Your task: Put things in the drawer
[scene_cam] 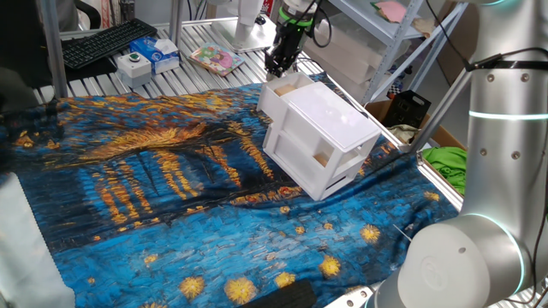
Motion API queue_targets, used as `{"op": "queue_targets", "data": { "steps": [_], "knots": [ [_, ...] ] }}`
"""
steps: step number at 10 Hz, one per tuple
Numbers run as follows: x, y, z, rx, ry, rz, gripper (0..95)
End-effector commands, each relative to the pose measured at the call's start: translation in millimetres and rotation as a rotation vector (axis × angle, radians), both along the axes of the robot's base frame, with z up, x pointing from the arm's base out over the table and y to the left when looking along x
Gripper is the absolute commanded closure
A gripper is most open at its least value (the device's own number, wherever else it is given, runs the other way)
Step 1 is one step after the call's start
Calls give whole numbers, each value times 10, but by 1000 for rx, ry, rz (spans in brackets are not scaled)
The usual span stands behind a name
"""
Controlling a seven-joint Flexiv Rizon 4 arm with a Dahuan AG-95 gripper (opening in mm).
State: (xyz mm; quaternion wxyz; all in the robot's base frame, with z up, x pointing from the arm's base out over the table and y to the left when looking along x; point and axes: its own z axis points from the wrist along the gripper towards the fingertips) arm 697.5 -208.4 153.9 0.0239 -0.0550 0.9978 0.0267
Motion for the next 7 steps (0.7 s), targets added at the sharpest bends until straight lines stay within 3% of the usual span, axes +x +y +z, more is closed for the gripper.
{"op": "queue_targets", "data": {
  "steps": [1, 7],
  "knots": [
    [-20, -6, -2, 6, -4, 1, 950],
    [-102, -17, 1, 13, -4, -4, 950]
  ]
}}
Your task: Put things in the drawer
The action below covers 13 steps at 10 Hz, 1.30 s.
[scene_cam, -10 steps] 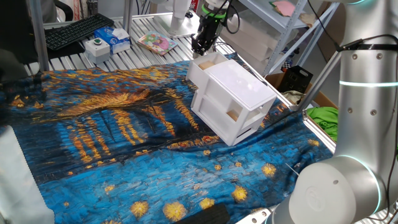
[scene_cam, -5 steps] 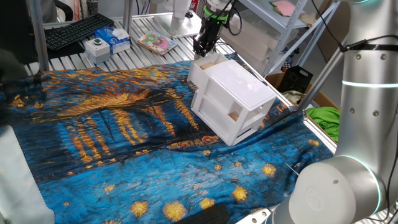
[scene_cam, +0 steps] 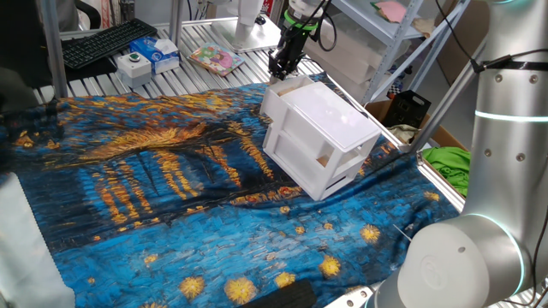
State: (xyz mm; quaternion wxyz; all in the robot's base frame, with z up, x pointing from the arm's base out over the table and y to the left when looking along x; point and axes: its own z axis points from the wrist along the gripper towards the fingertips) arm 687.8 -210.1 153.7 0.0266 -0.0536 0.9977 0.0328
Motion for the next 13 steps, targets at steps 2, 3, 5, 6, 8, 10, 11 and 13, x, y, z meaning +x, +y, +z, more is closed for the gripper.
{"op": "queue_targets", "data": {
  "steps": [2, 3, 5, 6, 8, 10, 11, 13],
  "knots": [
    [-33, -3, -2, 1, 0, -4, 950],
    [-52, -7, -6, 4, -1, -4, 950],
    [-72, -9, -8, 3, -1, -7, 950],
    [-74, -8, -8, 3, -1, -7, 950],
    [-79, -7, -9, 3, -1, -7, 950],
    [-81, -4, -10, 7, 2, -13, 950],
    [-81, -2, -10, 10, 4, -12, 950],
    [-80, 0, -9, 11, 7, -9, 950]
  ]
}}
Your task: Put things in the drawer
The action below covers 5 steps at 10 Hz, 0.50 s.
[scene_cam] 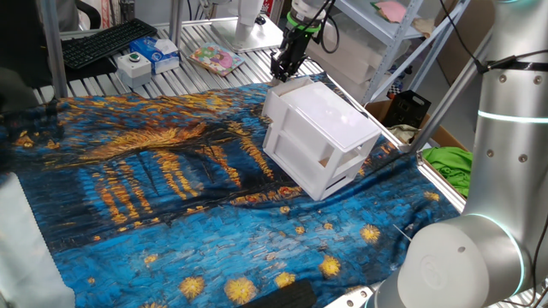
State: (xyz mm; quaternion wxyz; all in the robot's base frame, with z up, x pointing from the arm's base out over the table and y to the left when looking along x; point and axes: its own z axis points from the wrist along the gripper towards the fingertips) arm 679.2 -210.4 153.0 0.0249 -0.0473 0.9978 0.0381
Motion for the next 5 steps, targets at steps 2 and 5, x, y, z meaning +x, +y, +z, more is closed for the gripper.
{"op": "queue_targets", "data": {
  "steps": [2, 5],
  "knots": [
    [6, 5, -2, 3, 7, 6, 950],
    [6, 5, -2, -7, 53, 4, 950]
  ]
}}
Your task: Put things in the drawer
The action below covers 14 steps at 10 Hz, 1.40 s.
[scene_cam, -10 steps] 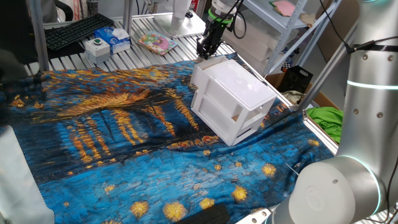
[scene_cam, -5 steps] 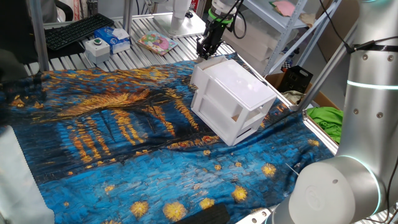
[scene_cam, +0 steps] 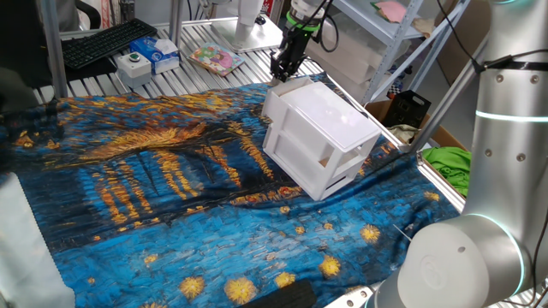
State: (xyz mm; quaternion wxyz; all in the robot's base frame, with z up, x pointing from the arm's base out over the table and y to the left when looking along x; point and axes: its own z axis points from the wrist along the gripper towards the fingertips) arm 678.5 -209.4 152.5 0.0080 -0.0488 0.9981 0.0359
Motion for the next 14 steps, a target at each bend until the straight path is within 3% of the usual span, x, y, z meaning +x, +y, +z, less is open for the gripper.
{"op": "queue_targets", "data": {
  "steps": [1, 6, 11, 14],
  "knots": [
    [12, -5, 3, -2, 17, -2, 950],
    [12, -5, 3, 1, 5, -11, 950],
    [12, -5, 3, -7, 43, -2, 950],
    [12, -5, 3, -8, 49, 1, 950]
  ]
}}
